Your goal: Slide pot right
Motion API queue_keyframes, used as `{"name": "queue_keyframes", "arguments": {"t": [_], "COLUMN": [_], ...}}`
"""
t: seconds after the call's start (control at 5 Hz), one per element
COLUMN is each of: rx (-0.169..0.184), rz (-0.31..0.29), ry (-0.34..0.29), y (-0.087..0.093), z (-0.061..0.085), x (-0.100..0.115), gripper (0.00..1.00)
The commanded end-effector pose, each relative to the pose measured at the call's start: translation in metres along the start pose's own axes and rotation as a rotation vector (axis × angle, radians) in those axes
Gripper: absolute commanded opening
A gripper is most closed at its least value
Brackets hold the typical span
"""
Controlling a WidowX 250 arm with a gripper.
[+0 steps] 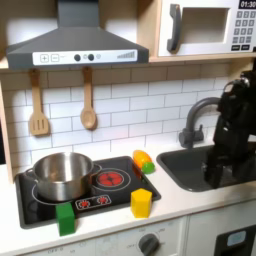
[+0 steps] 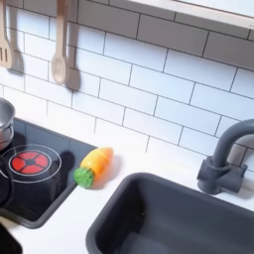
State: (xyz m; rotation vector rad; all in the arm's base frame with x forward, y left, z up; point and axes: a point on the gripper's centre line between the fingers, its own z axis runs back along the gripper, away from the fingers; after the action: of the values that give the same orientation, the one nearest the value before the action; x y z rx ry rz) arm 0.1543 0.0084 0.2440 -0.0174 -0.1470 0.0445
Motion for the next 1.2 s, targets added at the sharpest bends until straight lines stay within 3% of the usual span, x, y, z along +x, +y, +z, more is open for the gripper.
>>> {"name": "queue_keyframes", "arguments": {"t": [0.0,0.6,1.0], "rx": [-0.002,0.025,0.062], "rz": [0.008,0.034,0.072], "ry": [-0.010,-0.058,-0.064], "y": [0.023,0.056,0.085], "z": [-0.005,-0.008,-0.022], "x": [0.040,0.098,0.134], "gripper": [1.00,1.00,1.00]}}
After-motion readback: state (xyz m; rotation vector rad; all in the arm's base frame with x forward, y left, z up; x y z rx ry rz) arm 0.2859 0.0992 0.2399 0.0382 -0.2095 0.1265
